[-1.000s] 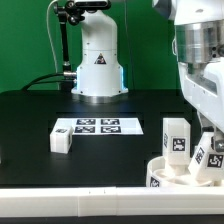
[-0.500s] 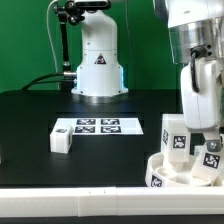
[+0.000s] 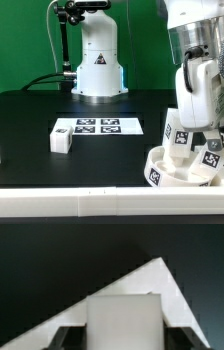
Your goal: Assemble stool
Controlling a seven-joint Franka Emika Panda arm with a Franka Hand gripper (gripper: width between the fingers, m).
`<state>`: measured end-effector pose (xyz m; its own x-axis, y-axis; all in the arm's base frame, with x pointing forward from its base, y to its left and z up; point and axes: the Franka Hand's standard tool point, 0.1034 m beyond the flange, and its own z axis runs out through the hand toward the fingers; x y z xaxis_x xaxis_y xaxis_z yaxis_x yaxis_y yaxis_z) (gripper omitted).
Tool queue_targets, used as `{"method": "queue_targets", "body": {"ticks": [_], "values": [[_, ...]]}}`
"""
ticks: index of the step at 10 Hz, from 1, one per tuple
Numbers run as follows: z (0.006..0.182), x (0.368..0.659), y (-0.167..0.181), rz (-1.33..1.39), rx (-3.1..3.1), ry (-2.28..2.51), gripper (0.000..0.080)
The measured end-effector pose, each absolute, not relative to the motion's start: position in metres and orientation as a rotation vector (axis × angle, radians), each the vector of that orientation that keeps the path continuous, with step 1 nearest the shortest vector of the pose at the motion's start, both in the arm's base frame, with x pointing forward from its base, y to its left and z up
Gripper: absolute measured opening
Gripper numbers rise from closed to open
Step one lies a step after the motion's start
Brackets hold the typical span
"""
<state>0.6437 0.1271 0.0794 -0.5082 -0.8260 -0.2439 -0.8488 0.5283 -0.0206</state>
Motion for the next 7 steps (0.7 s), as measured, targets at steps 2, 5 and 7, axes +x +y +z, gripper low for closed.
{"method": "queue_targets", "body": {"ticks": [2,5,7], "values": [[0.079,0.644,0.127,0.145,-1.452,2.522,0.0375],[0.092,0.648,0.116,0.12,-1.585,2.43,0.0626],[0.106,0.653,0.091,0.063,-1.723,2.314,0.0645]]}}
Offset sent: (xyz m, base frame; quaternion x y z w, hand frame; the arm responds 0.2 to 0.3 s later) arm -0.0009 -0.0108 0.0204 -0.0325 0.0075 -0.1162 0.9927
